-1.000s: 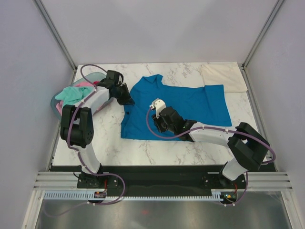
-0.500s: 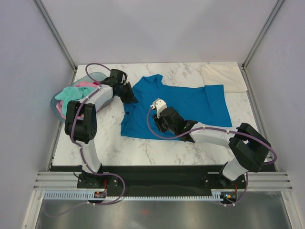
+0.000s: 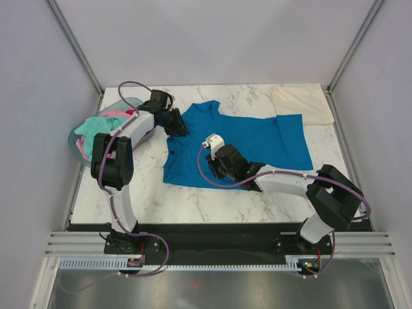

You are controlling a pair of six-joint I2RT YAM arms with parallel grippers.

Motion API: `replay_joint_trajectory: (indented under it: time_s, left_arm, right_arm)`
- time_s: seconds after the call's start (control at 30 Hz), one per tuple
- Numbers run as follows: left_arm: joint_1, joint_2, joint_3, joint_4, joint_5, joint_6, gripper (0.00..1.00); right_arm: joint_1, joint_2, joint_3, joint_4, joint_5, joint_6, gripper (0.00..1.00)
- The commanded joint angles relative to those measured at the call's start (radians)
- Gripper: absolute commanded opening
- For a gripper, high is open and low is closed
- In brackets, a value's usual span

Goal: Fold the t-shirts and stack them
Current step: Fold the tshirt

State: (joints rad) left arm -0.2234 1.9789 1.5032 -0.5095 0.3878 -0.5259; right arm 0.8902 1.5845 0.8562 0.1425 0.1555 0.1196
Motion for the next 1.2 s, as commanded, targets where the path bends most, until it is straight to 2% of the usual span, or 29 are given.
replay_joint_trajectory:
  time_s: [0.0, 0.1, 0.23, 0.37, 0.4, 0.53, 0.6, 0.8, 0.97, 1.17]
  left_arm:
    - [-0.005, -0.054, 0.051, -0.064, -0.088, 0.064, 0.35]
    - [-0.004, -0.121, 0.042, -0.181, -0.264, 0.079, 0.36]
    - [-0.004, -0.267, -0.107, -0.219, -0.302, 0.086, 0.33]
    - [-0.002, -0.388, -0.343, -0.196, -0.233, 0.043, 0.27]
    - [-0.002, -0.420, -0.380, -0.179, -0.165, 0.020, 0.23]
    - [-0.004, -0.446, -0.536, -0.029, -0.024, -0.040, 0.21]
    - [-0.007, -0.428, -0.548, -0.017, -0.039, -0.045, 0.22]
    - [-0.008, -0.425, -0.630, -0.021, -0.136, -0.025, 0.34]
    - [-0.010, -0.417, -0.644, -0.073, -0.231, -0.022, 0.29]
    - [-0.047, -0.456, -0.632, -0.147, -0.342, -0.025, 0.31]
  right_arm:
    - [0.004, 0.037, 0.047, 0.008, -0.017, 0.014, 0.35]
    - [0.012, 0.067, 0.066, 0.005, -0.031, 0.008, 0.34]
    - [0.026, 0.097, 0.089, 0.011, -0.050, 0.000, 0.34]
    - [0.030, 0.117, 0.095, 0.037, -0.066, -0.005, 0.34]
    - [0.032, 0.123, 0.095, 0.051, -0.065, 0.000, 0.34]
    - [0.030, 0.137, 0.092, 0.088, -0.076, 0.020, 0.33]
    - [0.032, 0.147, 0.096, 0.089, -0.077, 0.032, 0.33]
    - [0.030, 0.120, 0.058, 0.106, -0.030, 0.040, 0.32]
    - [0.030, 0.100, 0.029, 0.109, 0.002, 0.041, 0.32]
    - [0.016, 0.066, -0.032, 0.131, 0.027, 0.064, 0.31]
